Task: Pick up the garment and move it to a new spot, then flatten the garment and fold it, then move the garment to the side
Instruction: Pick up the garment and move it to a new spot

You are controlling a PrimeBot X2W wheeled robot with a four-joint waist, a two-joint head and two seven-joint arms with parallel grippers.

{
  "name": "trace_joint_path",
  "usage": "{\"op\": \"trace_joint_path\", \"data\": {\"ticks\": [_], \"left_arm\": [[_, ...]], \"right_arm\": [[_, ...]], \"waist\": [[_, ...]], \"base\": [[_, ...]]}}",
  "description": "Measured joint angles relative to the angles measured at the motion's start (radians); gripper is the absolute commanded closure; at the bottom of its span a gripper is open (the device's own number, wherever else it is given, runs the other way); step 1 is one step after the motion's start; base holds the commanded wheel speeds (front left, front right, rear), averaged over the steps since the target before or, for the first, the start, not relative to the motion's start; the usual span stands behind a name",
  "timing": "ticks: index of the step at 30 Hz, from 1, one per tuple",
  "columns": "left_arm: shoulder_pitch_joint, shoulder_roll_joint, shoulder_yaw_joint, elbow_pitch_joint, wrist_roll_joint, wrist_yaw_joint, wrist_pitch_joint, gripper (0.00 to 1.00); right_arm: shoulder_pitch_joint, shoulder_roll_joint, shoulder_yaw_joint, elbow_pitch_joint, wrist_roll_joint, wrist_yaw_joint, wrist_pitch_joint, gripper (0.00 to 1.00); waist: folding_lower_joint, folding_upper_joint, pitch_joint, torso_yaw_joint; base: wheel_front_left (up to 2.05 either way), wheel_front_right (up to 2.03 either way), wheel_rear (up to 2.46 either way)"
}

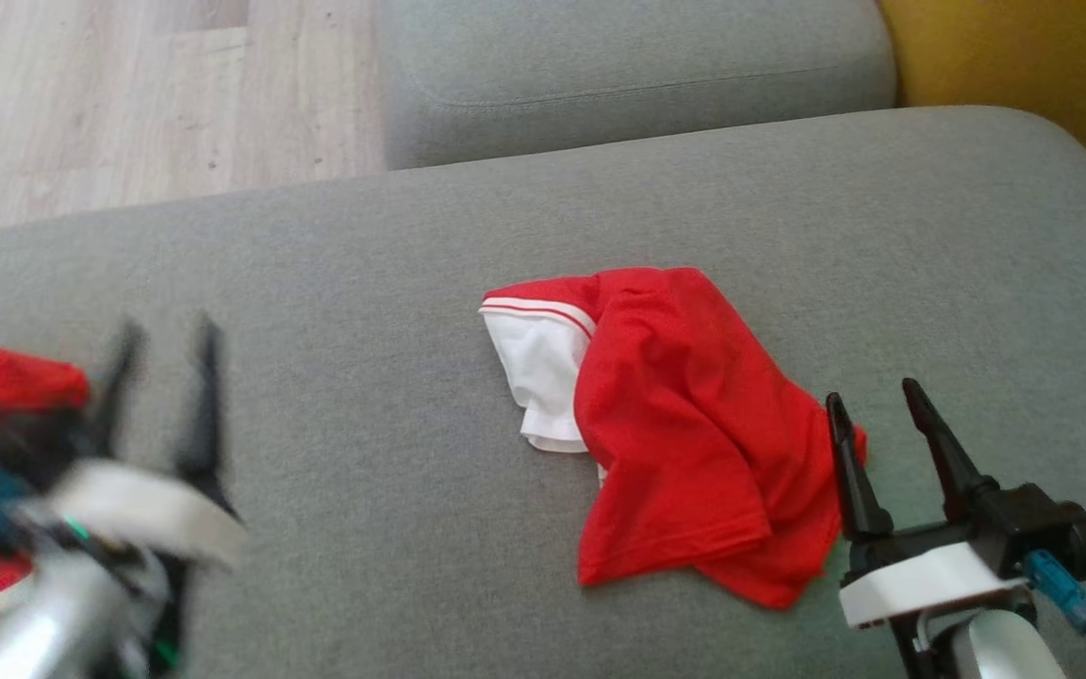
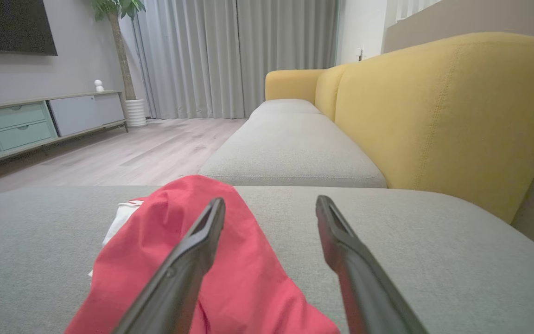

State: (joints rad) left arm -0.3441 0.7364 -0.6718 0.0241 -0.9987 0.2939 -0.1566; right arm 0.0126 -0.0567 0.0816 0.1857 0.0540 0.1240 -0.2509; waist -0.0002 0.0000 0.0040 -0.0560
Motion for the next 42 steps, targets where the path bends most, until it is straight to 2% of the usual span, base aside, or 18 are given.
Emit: {"op": "trace_joint_path", "data": {"ticks": [2,5,9,10,12,14,20,21,22,29,35,42], "left_arm": [[0.075,-0.039,-0.024,-0.044,0.006,0.040,-0.026,0.00],[0.159,-0.092,-0.048,-0.058,0.036,0.077,-0.068,0.00],[0.253,-0.150,-0.047,-0.031,0.107,0.084,-0.092,0.00],[0.284,-0.179,-0.024,-0.031,0.114,0.085,-0.093,0.00],[0.340,-0.230,0.026,-0.035,0.199,0.081,-0.093,0.00],[0.395,-0.279,0.100,-0.041,0.279,0.045,-0.093,0.00],[0.521,-0.390,0.293,-0.027,0.502,-0.104,-0.094,0.00],[0.530,-0.411,0.328,-0.027,0.528,-0.130,-0.094,0.00],[0.539,-0.449,0.390,-0.023,0.574,-0.178,-0.094,0.00],[0.554,-0.568,0.562,0.002,0.701,-0.312,-0.095,0.00],[0.575,-0.631,0.639,0.035,0.759,-0.382,-0.095,0.00],[0.574,-0.658,0.678,0.043,0.789,-0.409,-0.095,0.00]], "right_arm": [[0.000,-0.008,-0.002,-0.003,-0.003,0.000,0.000,0.00],[0.001,-0.016,-0.002,-0.008,-0.009,0.000,0.000,0.00],[0.009,-0.023,0.000,-0.005,-0.029,0.000,0.000,0.00],[0.015,-0.023,0.002,-0.001,-0.030,0.000,0.000,0.00],[0.030,-0.033,0.006,0.009,-0.036,0.000,0.000,0.00],[0.043,-0.040,0.009,0.015,-0.036,0.000,0.000,0.00],[0.045,-0.045,0.025,0.032,-0.024,0.000,0.000,0.00],[0.045,-0.045,0.025,0.037,-0.019,0.000,0.000,0.00],[0.045,-0.044,0.028,0.044,-0.011,0.000,0.000,0.00],[0.044,-0.025,0.043,0.061,-0.001,0.000,0.000,0.00],[0.044,-0.021,0.047,0.069,0.001,0.000,0.000,0.00],[0.044,-0.021,0.053,0.072,0.001,0.000,0.000,0.00]], "waist": [[0.0001,0.0000,-0.001,-0.009],[0.0002,0.0000,0.003,-0.018],[0.0002,0.0000,0.004,-0.030],[0.0002,0.0000,0.003,-0.033],[0.0001,0.0000,0.001,-0.034],[0.0001,0.0000,-0.001,-0.031],[0.0001,0.0000,-0.005,-0.009],[0.0001,0.0000,-0.006,-0.004],[0.0002,0.0000,-0.005,0.005],[0.0002,0.0000,-0.004,0.018],[0.0002,0.0000,-0.005,0.021],[0.0002,0.0000,-0.004,0.015]], "base": [[0.00,0.00,0.00],[0.00,0.00,0.00],[0.00,0.00,0.00],[0.00,0.00,0.00],[0.00,0.00,0.00],[0.00,0.00,0.00],[0.00,0.00,0.00],[0.00,0.00,0.00],[0.00,0.00,0.00],[0.00,0.00,0.00],[0.00,0.00,0.00],[0.00,0.00,0.00]]}}
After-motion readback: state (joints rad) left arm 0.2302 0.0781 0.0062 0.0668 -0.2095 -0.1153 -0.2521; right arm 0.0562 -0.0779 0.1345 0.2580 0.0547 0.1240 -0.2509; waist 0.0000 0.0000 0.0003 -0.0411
